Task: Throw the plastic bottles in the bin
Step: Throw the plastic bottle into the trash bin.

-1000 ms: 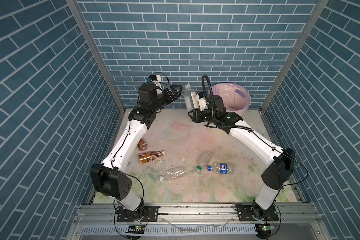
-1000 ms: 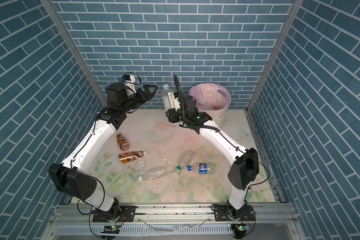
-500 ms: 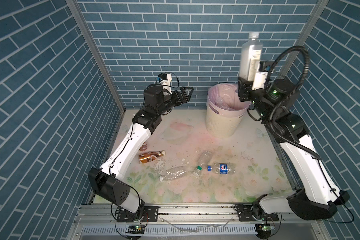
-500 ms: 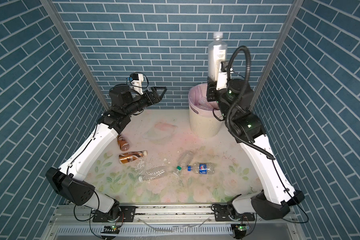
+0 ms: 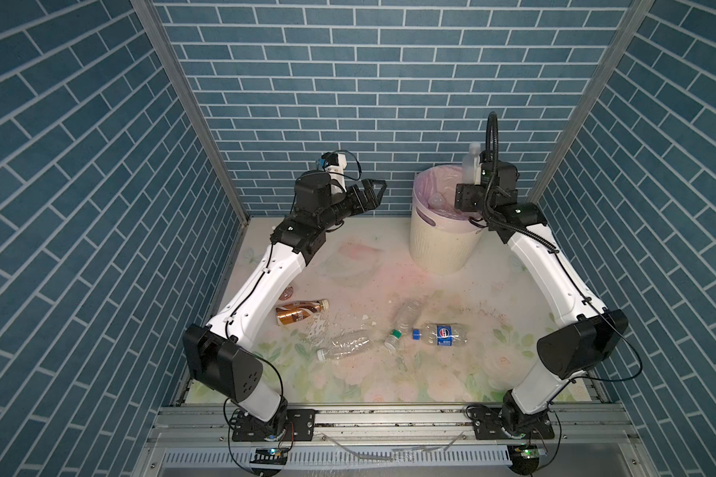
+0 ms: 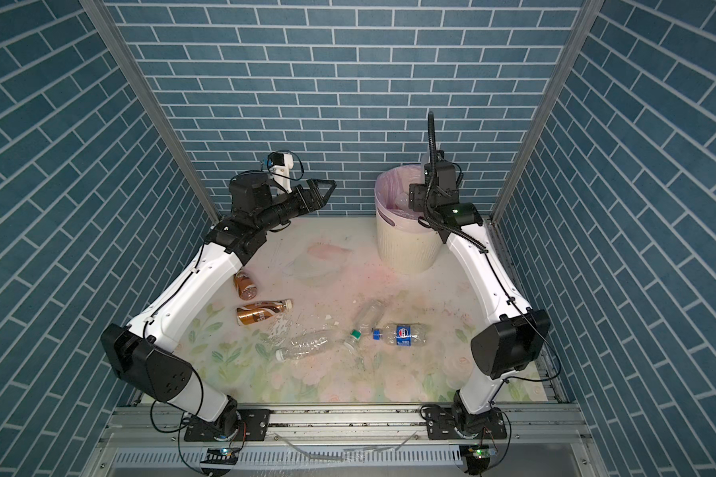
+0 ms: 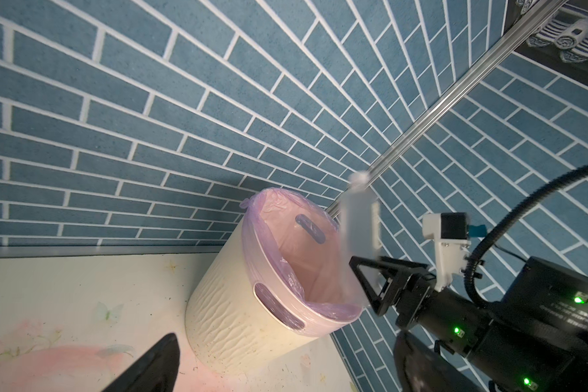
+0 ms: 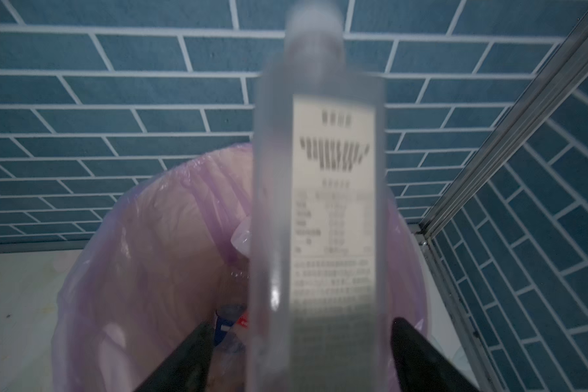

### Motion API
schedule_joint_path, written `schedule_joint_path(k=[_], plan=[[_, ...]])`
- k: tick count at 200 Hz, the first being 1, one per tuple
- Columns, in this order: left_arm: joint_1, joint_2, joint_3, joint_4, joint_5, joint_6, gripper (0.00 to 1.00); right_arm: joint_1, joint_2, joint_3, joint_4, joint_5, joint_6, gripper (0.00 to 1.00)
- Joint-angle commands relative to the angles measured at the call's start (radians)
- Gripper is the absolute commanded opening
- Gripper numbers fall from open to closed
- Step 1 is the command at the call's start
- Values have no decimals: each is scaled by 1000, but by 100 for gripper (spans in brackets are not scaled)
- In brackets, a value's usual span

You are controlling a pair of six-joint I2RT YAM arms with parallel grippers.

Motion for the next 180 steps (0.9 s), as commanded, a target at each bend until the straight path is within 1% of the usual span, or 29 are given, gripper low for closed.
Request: schedule_joint_path(k=[1, 12, 38, 64, 90, 114, 124, 140, 155, 168, 180], plan=[[-3, 11, -6, -20, -6, 27, 99, 12, -158, 25, 60, -28, 13, 93], [-3, 20, -2, -28, -9, 28, 99, 14, -165, 37, 49, -29, 3, 96], [-3, 33, 7, -48, -12, 29, 99, 15, -182, 36, 38, -43, 2, 98], [-3, 39, 40, -142, -48, 75, 99, 23, -200, 10, 56, -66, 15, 99], [-4, 38, 87, -303, -161, 174, 99, 45, -197, -1, 65, -81, 15, 99], [-3, 36, 121, -467, -338, 251, 99, 102, -181, -19, 76, -89, -12, 99], [1, 26, 104, -494, -397, 264, 99, 135, -170, -28, 80, -96, -30, 99], [9, -7, 37, -493, -454, 258, 99, 192, -148, -44, 85, -103, -56, 99], [32, -50, -60, -463, -441, 257, 99, 244, -125, -66, 102, -120, -66, 99], [77, -74, -124, -475, -447, 192, 99, 283, -103, -95, 126, -133, -62, 99], [126, -81, -164, -513, -426, 139, 99, 315, -78, -116, 143, -151, -43, 99]])
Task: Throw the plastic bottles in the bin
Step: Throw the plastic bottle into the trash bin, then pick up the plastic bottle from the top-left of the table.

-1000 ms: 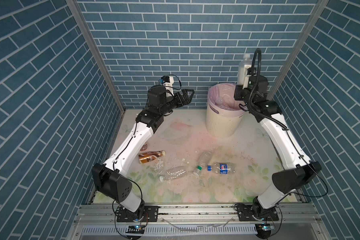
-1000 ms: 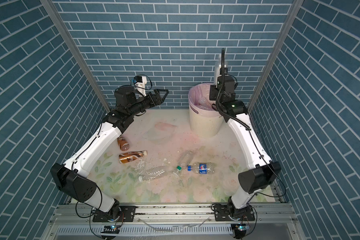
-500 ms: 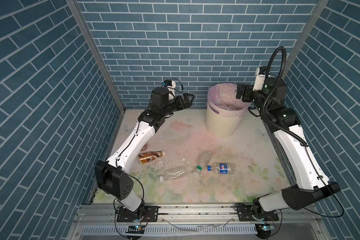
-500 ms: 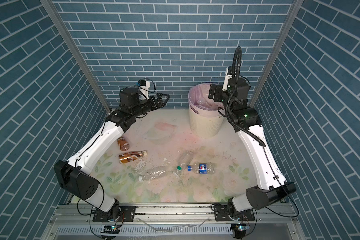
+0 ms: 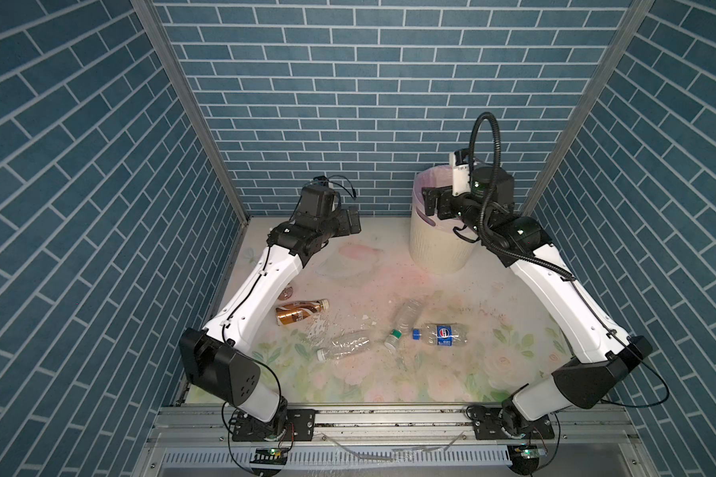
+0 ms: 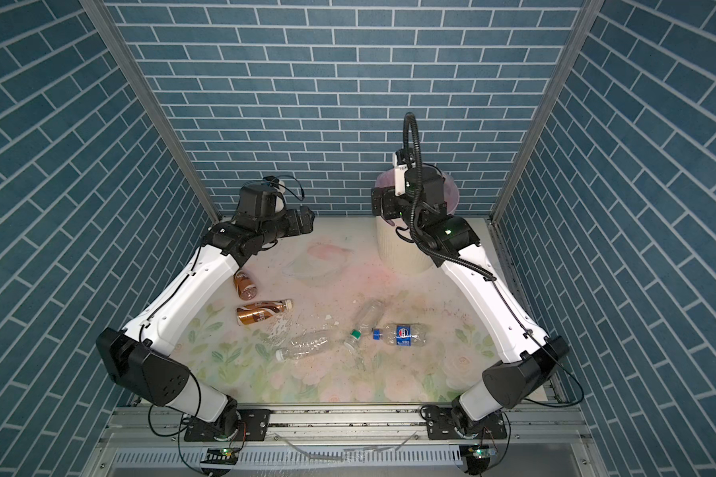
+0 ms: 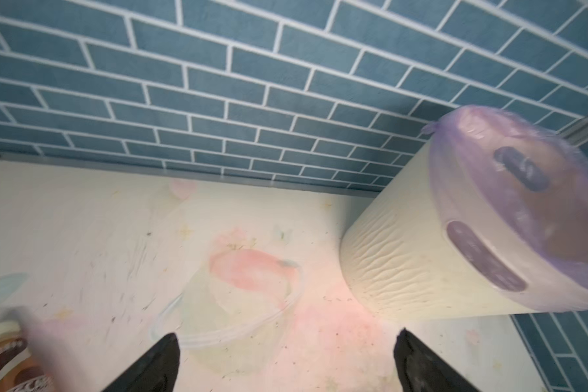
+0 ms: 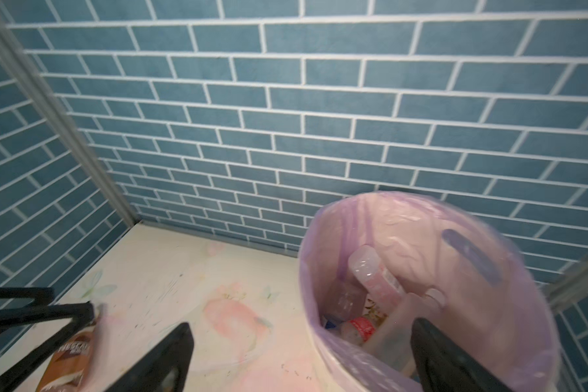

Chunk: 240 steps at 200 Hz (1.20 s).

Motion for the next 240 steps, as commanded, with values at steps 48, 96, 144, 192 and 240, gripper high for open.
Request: schedule_joint_path(k=[48, 96, 144, 192, 240], plan=[[206, -21, -173, -229, -155, -155, 99, 160, 153, -78, 102, -100, 29, 99], [449, 33, -329, -92, 149, -130, 99, 218, 250, -81, 134, -196, 78, 99], [539, 155, -321, -25, 183, -92, 99, 263, 324, -68, 134, -241, 92, 99], [562, 326, -199, 5, 223, -89, 99, 270, 342, -72, 132, -243, 93, 99], [604, 446, -96, 24, 224, -87, 99, 272, 353, -73, 125, -249, 97, 99]])
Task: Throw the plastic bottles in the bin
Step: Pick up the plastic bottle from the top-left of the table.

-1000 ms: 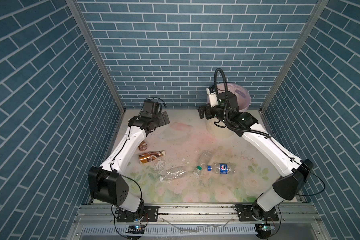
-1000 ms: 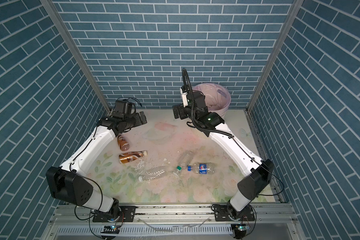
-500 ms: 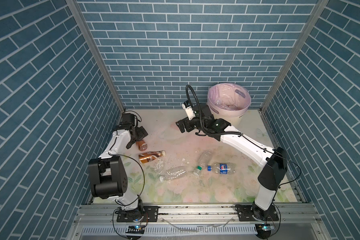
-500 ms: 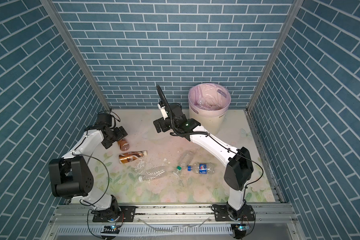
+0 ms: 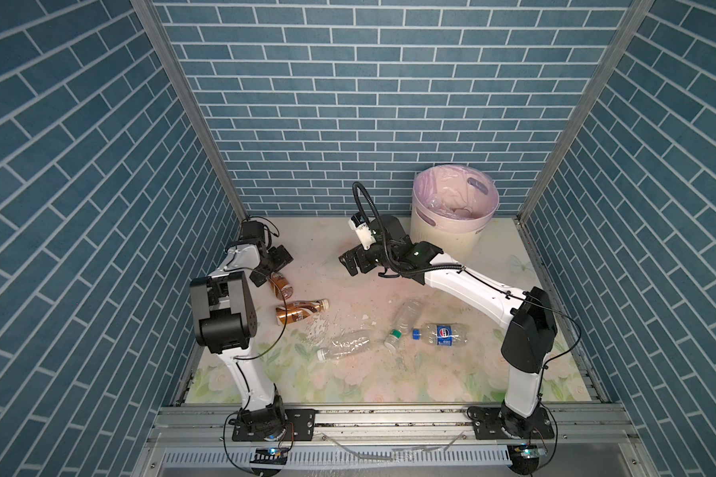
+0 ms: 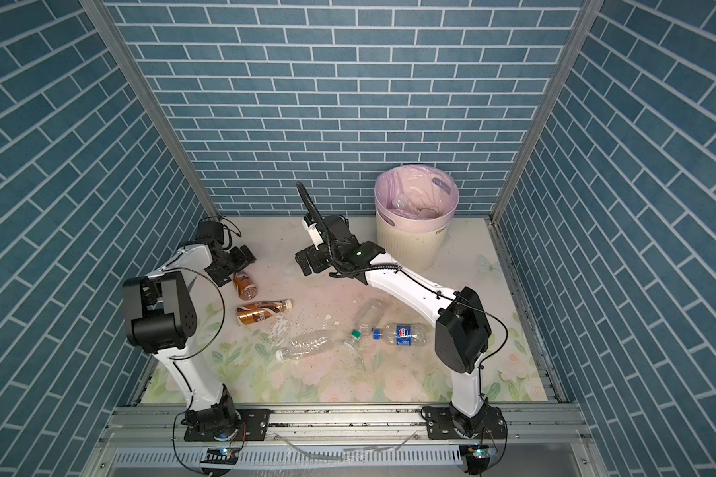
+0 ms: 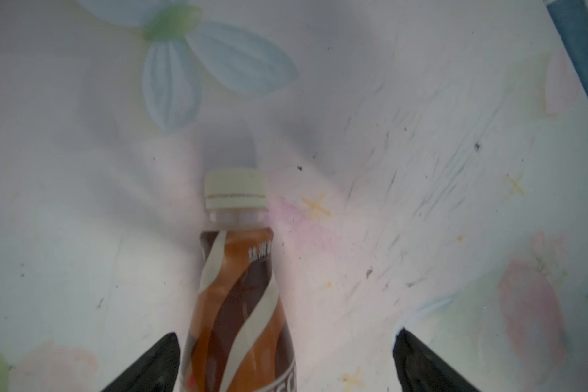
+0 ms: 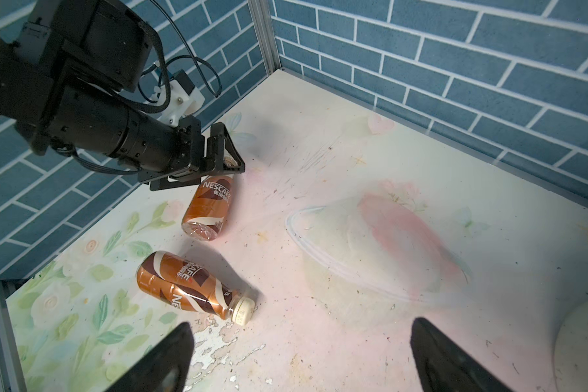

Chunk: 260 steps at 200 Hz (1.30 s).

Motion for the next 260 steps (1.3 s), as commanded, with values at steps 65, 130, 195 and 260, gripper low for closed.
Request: schedule_joint_path(k=[65, 130, 195, 260], plan=[[22, 136, 126, -25, -43, 56, 86, 2, 30, 7, -6, -7, 17, 99], [20, 204, 163, -51, -43, 88, 69, 2, 27, -9, -1, 3, 25, 99], [1, 195, 160, -41, -28, 101, 38, 3, 7, -27, 2, 6, 37, 98], [-72, 81, 190, -31, 10, 123, 36, 1, -24, -54, 2, 3, 45, 98]])
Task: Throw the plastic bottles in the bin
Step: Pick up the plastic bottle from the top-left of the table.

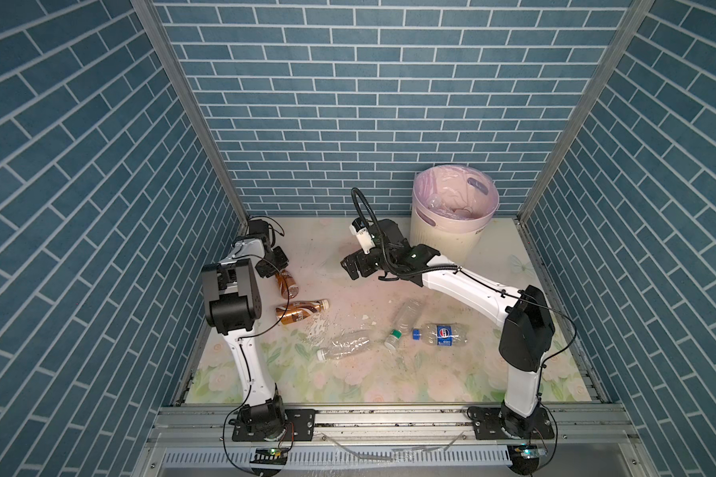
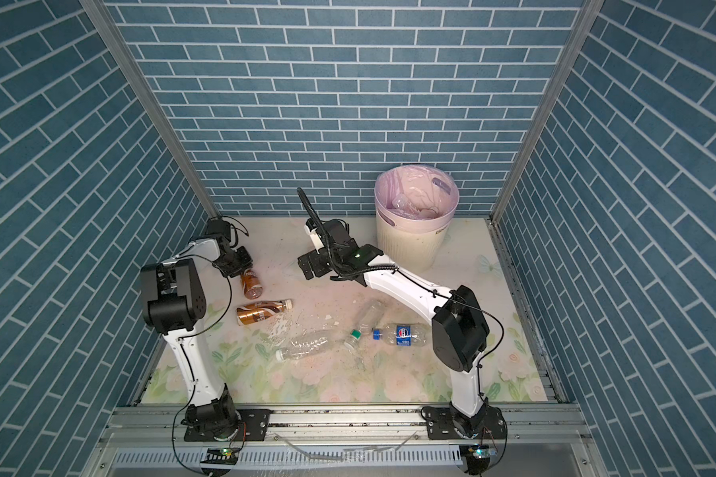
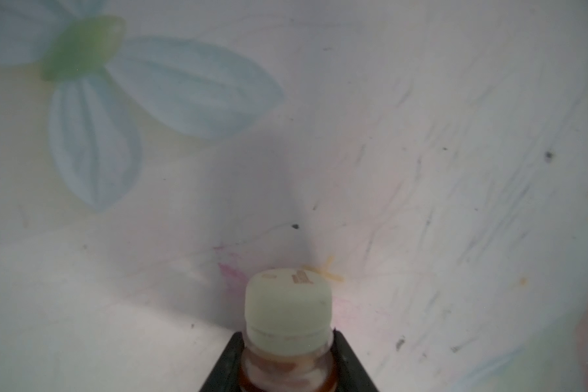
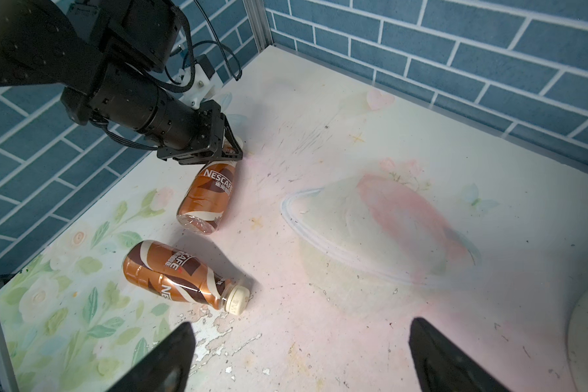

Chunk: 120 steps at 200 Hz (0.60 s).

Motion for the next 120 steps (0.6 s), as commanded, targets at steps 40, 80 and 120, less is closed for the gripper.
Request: schedule_joint_path(k=[40, 80, 120], plan=[[-125, -149, 112, -15, 39, 29, 35, -7, -67, -34, 1, 22, 15, 99], [-234, -211, 189, -10, 51, 28, 36, -53, -124, -69, 8, 5, 23, 99], [-345, -242, 256, 19, 86, -11, 36, -125, -185, -134, 56, -42, 81, 99]])
